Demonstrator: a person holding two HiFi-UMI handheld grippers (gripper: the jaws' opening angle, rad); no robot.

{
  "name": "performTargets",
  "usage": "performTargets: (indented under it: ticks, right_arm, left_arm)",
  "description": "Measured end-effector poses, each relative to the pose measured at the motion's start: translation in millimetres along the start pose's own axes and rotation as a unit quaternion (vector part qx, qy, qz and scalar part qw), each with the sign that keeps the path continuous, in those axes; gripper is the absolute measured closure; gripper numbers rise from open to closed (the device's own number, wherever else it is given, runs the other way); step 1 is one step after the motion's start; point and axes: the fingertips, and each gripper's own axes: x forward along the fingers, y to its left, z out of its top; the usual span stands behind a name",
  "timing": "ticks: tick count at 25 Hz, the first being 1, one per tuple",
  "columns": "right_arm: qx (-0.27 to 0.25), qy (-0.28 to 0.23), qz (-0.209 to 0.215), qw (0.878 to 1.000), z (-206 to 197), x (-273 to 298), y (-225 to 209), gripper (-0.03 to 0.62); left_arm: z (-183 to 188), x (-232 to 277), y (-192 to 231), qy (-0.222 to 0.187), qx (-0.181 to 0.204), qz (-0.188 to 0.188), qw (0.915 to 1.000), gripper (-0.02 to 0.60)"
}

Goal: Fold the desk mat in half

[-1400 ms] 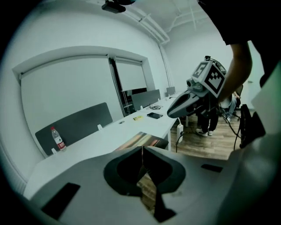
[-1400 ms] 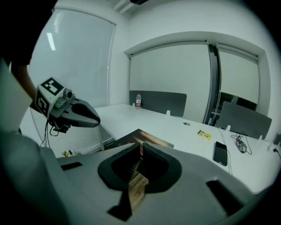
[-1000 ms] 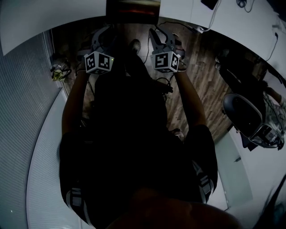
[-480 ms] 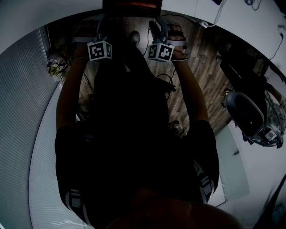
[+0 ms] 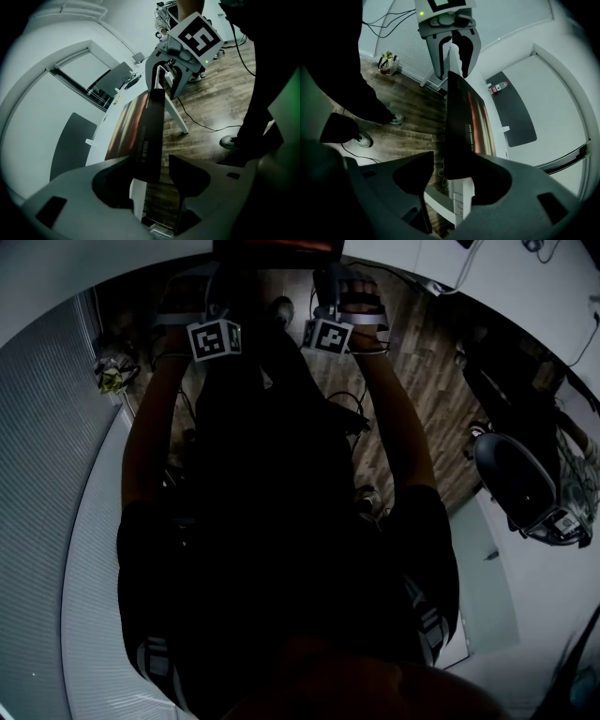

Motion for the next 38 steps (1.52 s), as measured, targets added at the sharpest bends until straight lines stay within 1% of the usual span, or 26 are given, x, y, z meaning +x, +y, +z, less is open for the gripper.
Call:
performTargets:
  ticks: [1, 3, 4, 6, 8, 12, 14, 16, 19, 22, 23, 24, 25, 26, 29, 31, 35, 37, 38]
  right_arm:
    - [-0.001, 0.0, -0.004, 1.0, 0, 0, -1, 0.378]
    - [-0.008, -0.002, -0.012, 1.0, -1, -1, -3, 0.382]
    - [-0.013, -0.004, -0.016, 1.0, 0, -1, -4, 0.372]
    - [-0.018, -0.008, -0.021, 1.0, 1, -3, -4, 0.316]
    - [-0.014, -0.009, -0.023, 1.0, 0, -4, -3, 0.307]
    - [-0.008, -0.004, -0.023, 1.0, 1, -1, -2, 0.293]
    - [-0.011, -0.002, -0.027, 1.0, 3, 0, -3, 0.293]
    - [-0.011, 0.004, -0.038, 0.999, 2, 2, -4, 0.293]
    - [0.002, 0.005, -0.043, 0.999, 1, 4, -8, 0.293]
    - [0.009, -0.003, -0.054, 0.999, 2, 1, -15, 0.296]
    - [0.01, -0.007, -0.059, 0.998, 2, 0, -17, 0.307]
    - [0.011, -0.011, -0.063, 0.998, 3, -3, -20, 0.347]
    - [0.012, -0.015, -0.065, 0.998, 3, -5, -21, 0.41]
    - [0.012, -0.017, -0.063, 0.998, 2, -6, -20, 0.433]
    - [0.012, -0.023, -0.059, 0.998, 2, -9, -18, 0.474]
    - [0.018, -0.029, -0.06, 0.998, 5, -13, -19, 0.525]
    - [0.03, -0.035, -0.056, 0.997, 4, -17, -22, 0.56]
    - [0.031, -0.036, -0.056, 0.997, 3, -17, -25, 0.575]
    - [0.031, -0.036, -0.055, 0.997, 3, -17, -27, 0.579]
  left_arm:
    - [-1, 0, 1, 0.0, 0.0, 0.002, 1.0, 0.354]
    - [-2, 0, 3, 0.0, 0.001, 0.004, 1.0, 0.355]
    - [-4, 0, 4, 0.0, 0.003, 0.006, 1.0, 0.355]
    - [-5, 0, 5, 0.002, 0.006, 0.009, 0.9999, 0.354]
    - [-5, 0, 4, 0.0, 0.007, 0.009, 0.9999, 0.354]
    - [-1, 1, 1, -0.005, 0.024, 0.008, 0.9997, 0.353]
    - [2, 0, -1, -0.007, 0.026, 0.008, 0.9996, 0.352]
    - [-1, 1, -2, 0.001, 0.03, 0.01, 0.9995, 0.351]
    - [-10, 6, 0, 0.022, 0.021, 0.012, 0.9995, 0.351]
    - [-13, 6, 5, 0.025, 0.01, 0.017, 0.9995, 0.352]
    - [-13, 6, 6, 0.023, 0.01, 0.019, 0.9995, 0.353]
    - [-13, 5, 8, 0.021, 0.011, 0.022, 0.9995, 0.353]
    - [-12, 5, 9, 0.021, 0.012, 0.024, 0.9994, 0.353]
    - [-12, 5, 9, 0.02, 0.014, 0.025, 0.9994, 0.353]
    - [-11, 4, 11, 0.018, 0.013, 0.025, 0.9994, 0.353]
    - [-11, 1, 12, 0.015, 0.016, 0.025, 0.9995, 0.354]
    - [-6, -3, 12, 0.007, 0.027, 0.019, 0.9994, 0.374]
    - [-3, -5, 13, 0.001, 0.029, 0.012, 0.9995, 0.4]
    - [-2, -6, 13, -0.003, 0.03, 0.008, 0.9995, 0.424]
